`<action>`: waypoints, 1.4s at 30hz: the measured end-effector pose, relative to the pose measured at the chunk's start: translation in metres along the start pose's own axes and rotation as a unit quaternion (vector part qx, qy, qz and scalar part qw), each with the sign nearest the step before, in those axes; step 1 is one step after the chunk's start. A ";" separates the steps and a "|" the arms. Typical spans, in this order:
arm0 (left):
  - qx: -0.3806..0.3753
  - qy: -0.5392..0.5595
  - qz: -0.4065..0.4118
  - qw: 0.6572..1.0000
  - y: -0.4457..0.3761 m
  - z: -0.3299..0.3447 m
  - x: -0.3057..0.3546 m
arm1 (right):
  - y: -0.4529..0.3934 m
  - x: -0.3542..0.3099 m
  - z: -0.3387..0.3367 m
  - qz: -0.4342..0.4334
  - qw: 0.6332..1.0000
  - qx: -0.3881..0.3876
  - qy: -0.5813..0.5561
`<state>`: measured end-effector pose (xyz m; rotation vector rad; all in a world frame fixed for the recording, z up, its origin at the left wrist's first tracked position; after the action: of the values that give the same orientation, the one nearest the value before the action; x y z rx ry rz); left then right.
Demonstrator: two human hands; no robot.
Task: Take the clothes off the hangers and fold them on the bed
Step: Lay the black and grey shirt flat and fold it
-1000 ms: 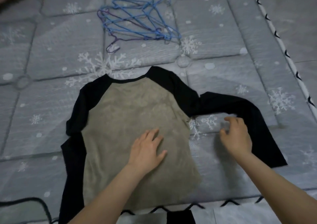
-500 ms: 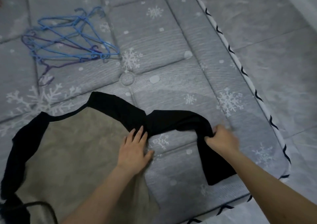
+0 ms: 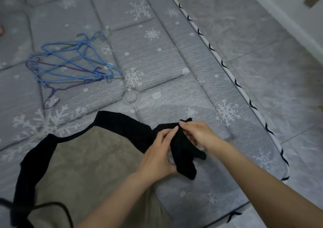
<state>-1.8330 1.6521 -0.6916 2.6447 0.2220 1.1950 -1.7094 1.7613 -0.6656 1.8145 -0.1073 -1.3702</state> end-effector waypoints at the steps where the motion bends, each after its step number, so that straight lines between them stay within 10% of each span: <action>1: -0.001 0.030 -0.002 1.000 0.004 -0.005 0.006 | 0.002 -0.009 0.008 0.021 0.998 -0.029 -0.048; 8: 0.276 0.321 -0.123 0.898 0.028 -0.074 -0.016 | -0.001 -0.044 0.042 -0.020 0.996 -0.002 -0.082; 14: 0.378 0.591 -0.271 0.659 0.073 -0.154 -0.093 | -0.016 -0.025 0.080 -0.092 0.966 0.235 0.055; 18: 0.373 0.685 -0.352 0.517 0.115 -0.166 -0.164 | -0.033 0.001 0.116 -0.093 0.951 0.212 0.207; 22: 0.321 0.695 -0.461 0.448 0.169 -0.150 -0.217 | -0.041 0.015 0.154 -0.113 0.916 0.141 0.359; 34: 0.316 0.582 -0.498 0.560 0.188 -0.140 -0.266 | -0.045 0.041 0.231 -0.226 0.675 -0.066 0.699; 39: 0.416 0.378 -0.459 0.688 0.216 -0.153 -0.284 | -0.045 0.042 0.249 -0.172 0.695 -0.065 0.695; 42: 0.468 0.321 -0.424 0.705 0.244 -0.167 -0.296 | -0.042 0.035 0.265 -0.209 0.715 -0.050 0.666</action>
<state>-2.1429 1.3736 -0.7317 1.8965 2.3902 1.7742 -1.9311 1.6216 -0.7325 2.3656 1.1636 0.0032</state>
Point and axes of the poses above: each hand's wrist, its own y-axis away from the middle knuckle, its own z-axis out of the palm, x = y × z, the point moved 2 cm from there along -y, towards the middle knuckle, and after that the axes turned 7 degrees about -z, right-handed, at the moved point
